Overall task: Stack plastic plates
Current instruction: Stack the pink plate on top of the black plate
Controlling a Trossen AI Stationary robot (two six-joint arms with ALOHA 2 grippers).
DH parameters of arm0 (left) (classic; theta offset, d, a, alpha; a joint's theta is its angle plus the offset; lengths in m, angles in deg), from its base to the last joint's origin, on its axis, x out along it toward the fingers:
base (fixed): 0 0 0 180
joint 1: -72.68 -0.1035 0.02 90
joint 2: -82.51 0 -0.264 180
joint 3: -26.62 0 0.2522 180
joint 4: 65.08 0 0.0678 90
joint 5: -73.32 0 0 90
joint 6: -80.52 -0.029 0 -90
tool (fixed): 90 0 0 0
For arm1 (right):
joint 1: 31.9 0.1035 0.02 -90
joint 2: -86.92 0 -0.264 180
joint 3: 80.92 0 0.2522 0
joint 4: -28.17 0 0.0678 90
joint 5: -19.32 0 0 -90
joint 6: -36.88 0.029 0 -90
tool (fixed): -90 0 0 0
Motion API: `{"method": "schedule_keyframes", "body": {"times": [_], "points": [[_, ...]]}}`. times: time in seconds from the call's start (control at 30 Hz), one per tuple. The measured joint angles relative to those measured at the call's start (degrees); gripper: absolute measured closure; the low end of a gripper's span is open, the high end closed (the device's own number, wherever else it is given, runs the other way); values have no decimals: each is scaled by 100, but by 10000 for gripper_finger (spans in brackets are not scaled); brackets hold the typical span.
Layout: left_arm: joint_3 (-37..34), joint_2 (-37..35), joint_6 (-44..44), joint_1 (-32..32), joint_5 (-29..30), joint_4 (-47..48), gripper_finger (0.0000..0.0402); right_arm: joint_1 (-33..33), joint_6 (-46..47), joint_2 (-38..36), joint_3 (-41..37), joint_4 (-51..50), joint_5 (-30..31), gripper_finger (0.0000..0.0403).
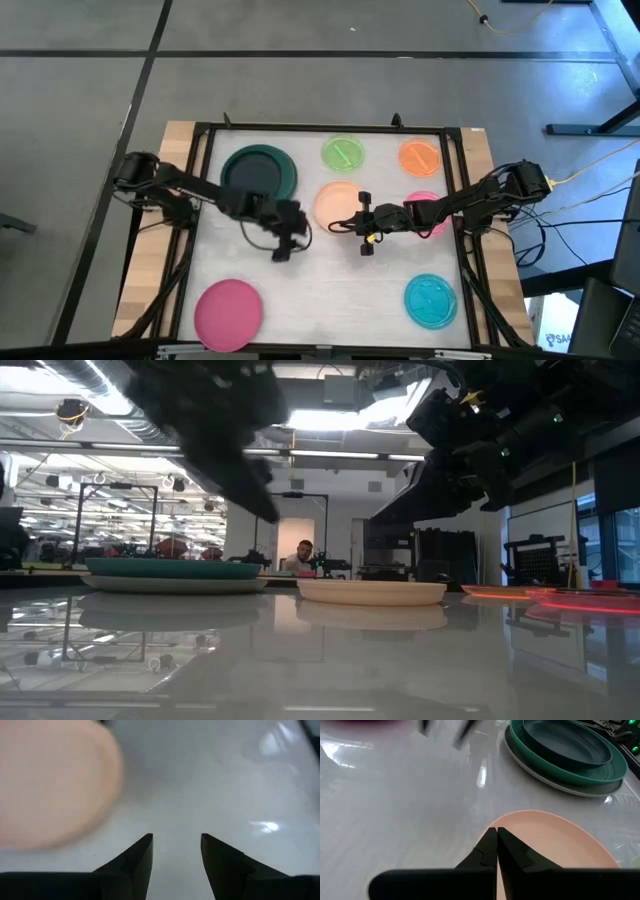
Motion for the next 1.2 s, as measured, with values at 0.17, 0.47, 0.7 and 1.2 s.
{"method": "schedule_keyframes", "body": {"times": [0.17, 0.47, 0.7, 1.2], "points": [[4, -167, 1286, 690, -425, 1292, 242, 0, 0, 1, 0, -3, 0, 398], [4, -182, 3064, 1865, -718, 2530, 263, 0, 2, 1, 2, 151, 0, 398], [4, -182, 3560, 2443, -630, 2549, 276, 0, 2, 2, 2, 302, -3, 398], [-252, -182, 3581, 2794, -65, 2621, 280, 0, 2, 2, 0, 304, -63, 398]]}}
